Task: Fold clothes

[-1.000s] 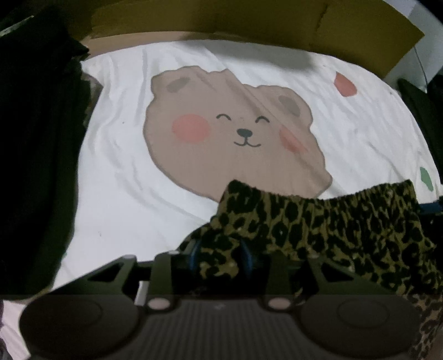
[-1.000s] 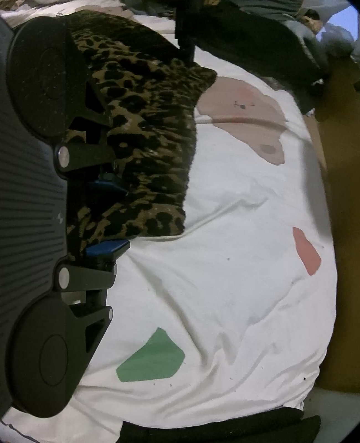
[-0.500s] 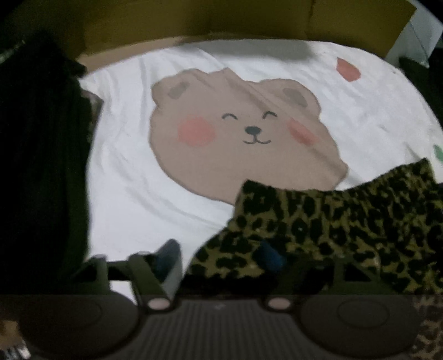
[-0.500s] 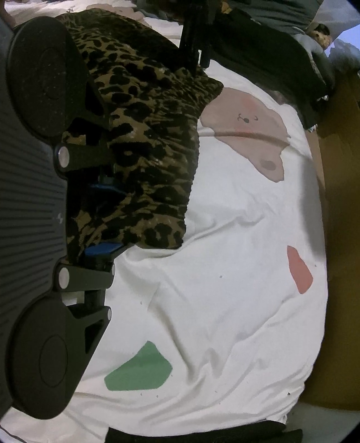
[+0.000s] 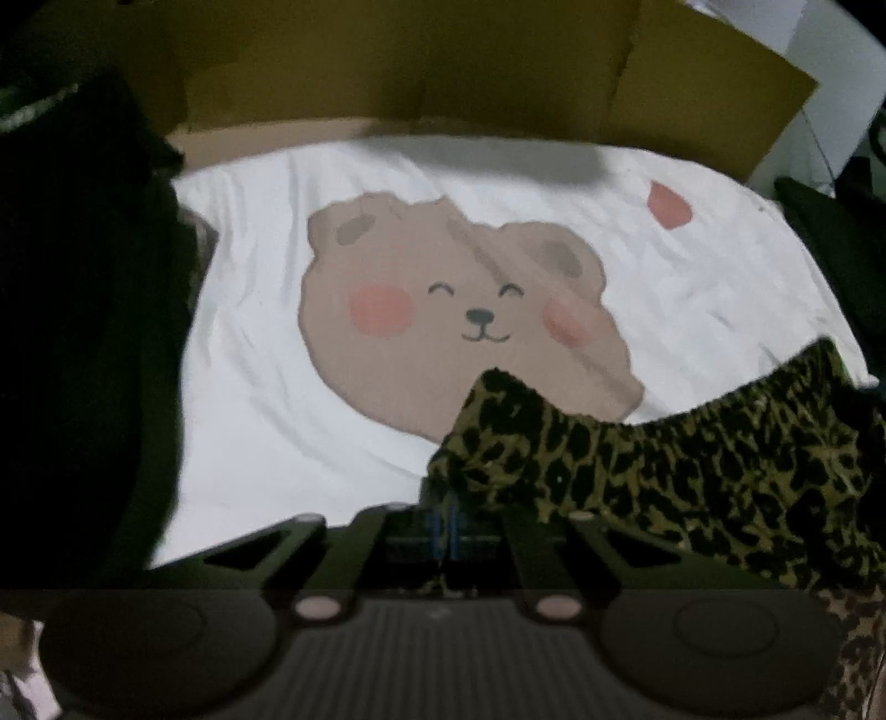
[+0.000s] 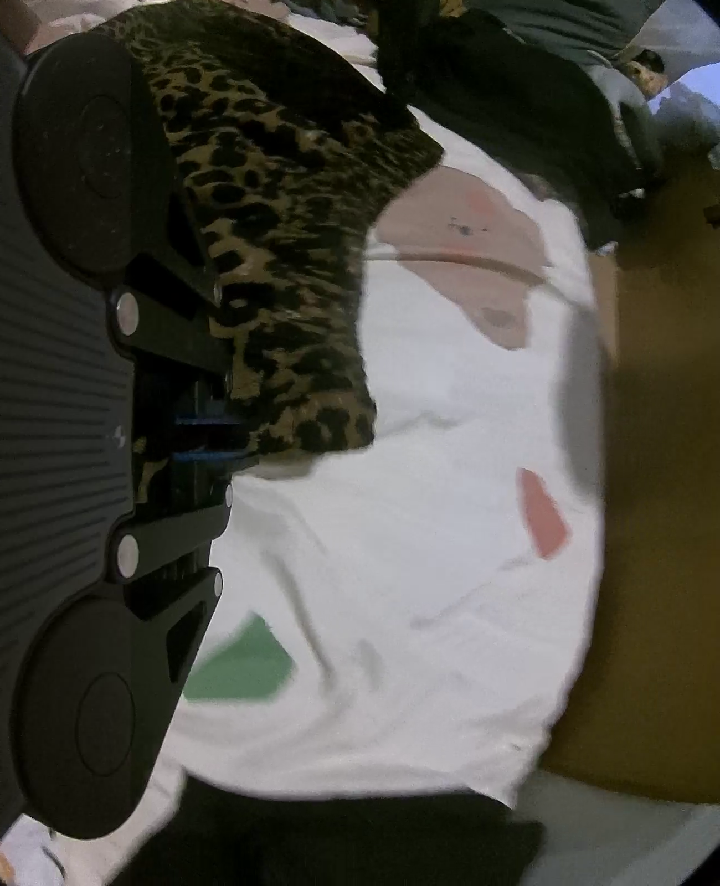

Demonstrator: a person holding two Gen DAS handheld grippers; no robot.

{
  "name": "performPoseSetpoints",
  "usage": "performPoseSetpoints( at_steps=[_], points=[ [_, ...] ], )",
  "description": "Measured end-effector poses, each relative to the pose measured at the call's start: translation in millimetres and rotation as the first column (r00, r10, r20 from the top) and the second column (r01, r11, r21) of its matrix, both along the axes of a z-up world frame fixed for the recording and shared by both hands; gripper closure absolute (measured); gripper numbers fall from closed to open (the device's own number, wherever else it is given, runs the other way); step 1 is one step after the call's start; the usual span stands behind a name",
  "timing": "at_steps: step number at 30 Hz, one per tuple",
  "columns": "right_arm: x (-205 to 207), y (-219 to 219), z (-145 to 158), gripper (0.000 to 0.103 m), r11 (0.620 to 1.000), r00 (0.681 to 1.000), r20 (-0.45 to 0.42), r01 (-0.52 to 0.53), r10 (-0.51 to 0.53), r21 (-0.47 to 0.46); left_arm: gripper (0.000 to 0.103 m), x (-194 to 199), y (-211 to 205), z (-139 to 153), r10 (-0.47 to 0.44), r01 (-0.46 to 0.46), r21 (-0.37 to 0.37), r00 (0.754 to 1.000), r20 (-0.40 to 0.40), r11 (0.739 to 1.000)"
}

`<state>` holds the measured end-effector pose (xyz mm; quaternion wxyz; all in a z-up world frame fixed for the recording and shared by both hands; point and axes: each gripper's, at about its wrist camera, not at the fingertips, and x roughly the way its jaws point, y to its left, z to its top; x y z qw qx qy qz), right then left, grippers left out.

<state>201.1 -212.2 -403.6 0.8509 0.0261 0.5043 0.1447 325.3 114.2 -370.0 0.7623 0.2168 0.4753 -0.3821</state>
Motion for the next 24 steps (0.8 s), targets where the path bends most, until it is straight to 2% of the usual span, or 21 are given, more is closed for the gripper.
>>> performPoseSetpoints(
  at_steps=[6, 12, 18, 24],
  points=[
    [-3, -8, 24, 0.101, 0.998, 0.997, 0.071, 0.024, -0.02, -0.051, 0.101, 0, -8, 30, -0.03, 0.033, -0.035, 0.996, 0.083, 0.999],
    [9, -25, 50, 0.103, 0.992, 0.985, 0.144, 0.102, -0.09, -0.078, 0.101, 2, -35, 56, -0.078, 0.093, -0.081, 0.983, 0.164, 0.992],
    [28, -48, 64, 0.103, 0.985, 0.975, 0.183, 0.143, -0.125, -0.092, 0.101, 12, -62, 59, -0.084, 0.104, -0.098, 0.978, 0.189, 0.99],
    [42, -56, 62, 0.103, 0.982, 0.972, 0.197, 0.149, -0.125, -0.112, 0.101, 18, -83, 56, -0.101, 0.124, -0.1, 0.972, 0.211, 0.987]
  ],
)
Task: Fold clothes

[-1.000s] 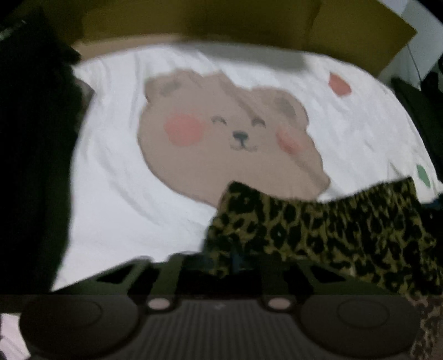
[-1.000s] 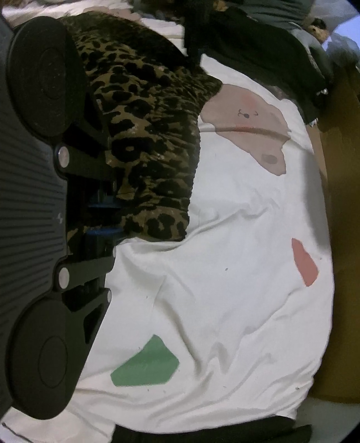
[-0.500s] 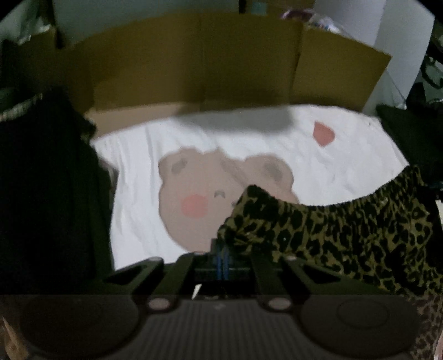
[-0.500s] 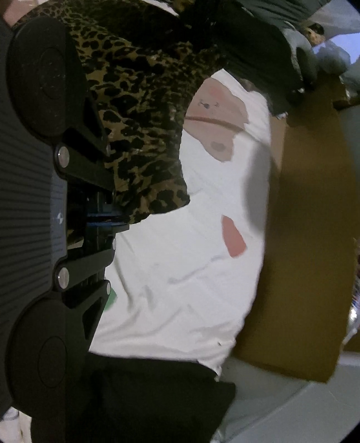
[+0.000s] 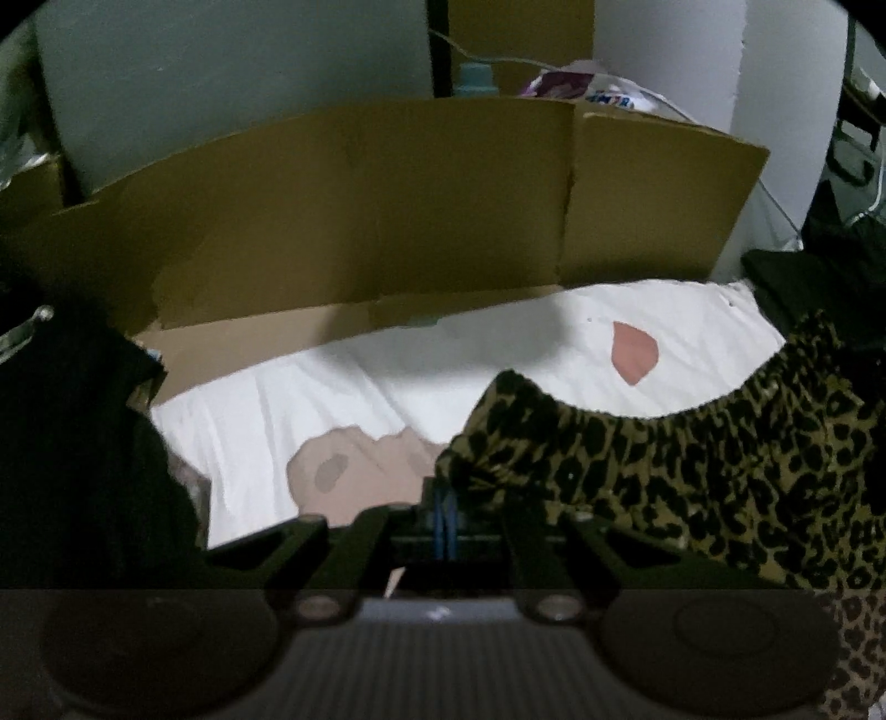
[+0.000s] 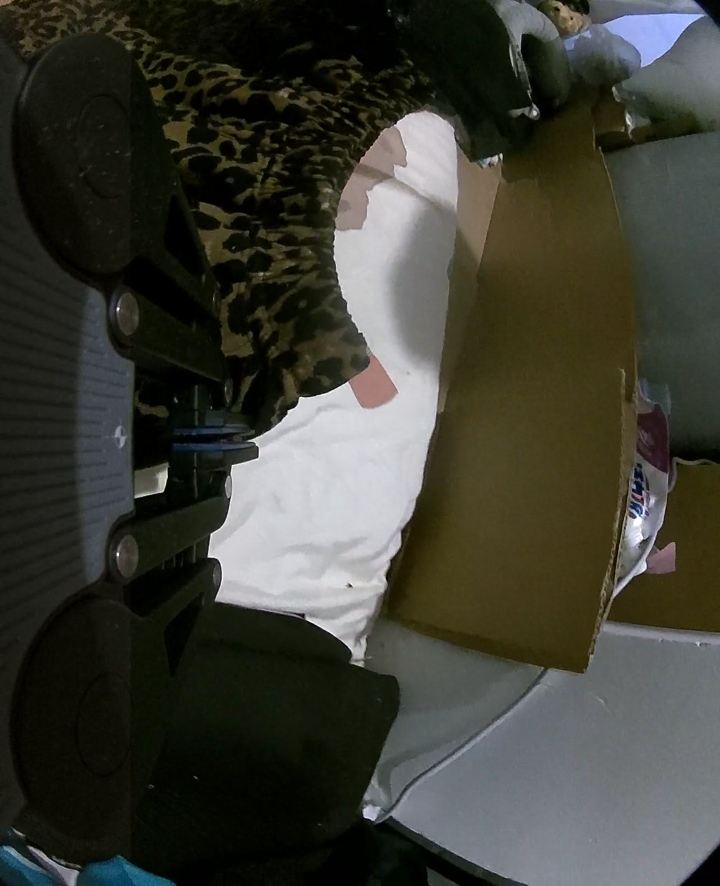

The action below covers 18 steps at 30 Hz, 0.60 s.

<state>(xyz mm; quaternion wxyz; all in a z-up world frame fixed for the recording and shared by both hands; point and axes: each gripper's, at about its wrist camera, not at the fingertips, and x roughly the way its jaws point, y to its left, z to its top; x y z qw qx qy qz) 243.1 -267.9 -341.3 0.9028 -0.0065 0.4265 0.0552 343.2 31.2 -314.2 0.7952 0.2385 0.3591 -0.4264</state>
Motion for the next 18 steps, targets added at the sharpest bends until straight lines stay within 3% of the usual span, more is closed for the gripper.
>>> performPoseSetpoints(
  at_steps=[5, 9, 18],
  points=[
    [11, -1, 1, 0.103, 0.999, 1.0, 0.008, -0.024, 0.025, -0.023, 0.101, 8, -9, -2, 0.01, -0.01, 0.006, 1.0, 0.012, 1.0],
    [26, -5, 3, 0.103, 1.0, 1.0, 0.009, -0.002, 0.002, 0.015, 0.101, 15, -15, -4, 0.02, -0.02, 0.004, 0.999, 0.024, 1.0],
    [70, 8, -1, 0.103, 0.998, 0.999, 0.025, -0.045, 0.046, -0.039, 0.101, 43, -28, -10, 0.049, -0.05, 0.012, 0.998, 0.044, 0.999]
  ],
)
